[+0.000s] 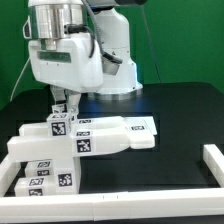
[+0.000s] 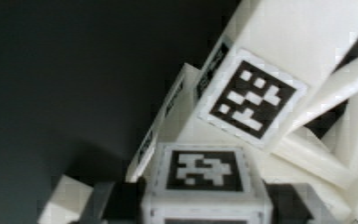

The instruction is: Assemble chair

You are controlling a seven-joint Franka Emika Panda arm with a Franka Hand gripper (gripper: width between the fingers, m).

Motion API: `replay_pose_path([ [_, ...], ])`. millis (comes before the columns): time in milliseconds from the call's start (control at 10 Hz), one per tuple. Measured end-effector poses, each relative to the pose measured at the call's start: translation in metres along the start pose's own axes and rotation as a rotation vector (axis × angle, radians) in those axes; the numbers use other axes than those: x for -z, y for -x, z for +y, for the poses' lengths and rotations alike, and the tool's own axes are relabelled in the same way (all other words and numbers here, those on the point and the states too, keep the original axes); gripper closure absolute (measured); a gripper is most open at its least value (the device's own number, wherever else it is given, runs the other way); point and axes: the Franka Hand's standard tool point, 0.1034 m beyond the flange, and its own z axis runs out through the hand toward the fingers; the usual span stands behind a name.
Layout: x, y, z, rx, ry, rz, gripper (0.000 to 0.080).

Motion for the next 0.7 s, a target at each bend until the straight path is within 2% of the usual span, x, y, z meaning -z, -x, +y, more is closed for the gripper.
replay_pose_path([
  [200, 0.0000, 0.0006, -0.0007, -0.139, -0.003, -0.001, 0.0515],
  [500, -0.0003, 0.0008, -0.0006, -0.117, -0.002, -0.001, 0.0502],
  [600, -0.0004, 0.0009, -0.0005, -0.113, -0.001, -0.002, 0.0327],
  [700, -0.0006, 0.0013, 0.0000, -0.074, 0.000, -0.004, 0.0189],
])
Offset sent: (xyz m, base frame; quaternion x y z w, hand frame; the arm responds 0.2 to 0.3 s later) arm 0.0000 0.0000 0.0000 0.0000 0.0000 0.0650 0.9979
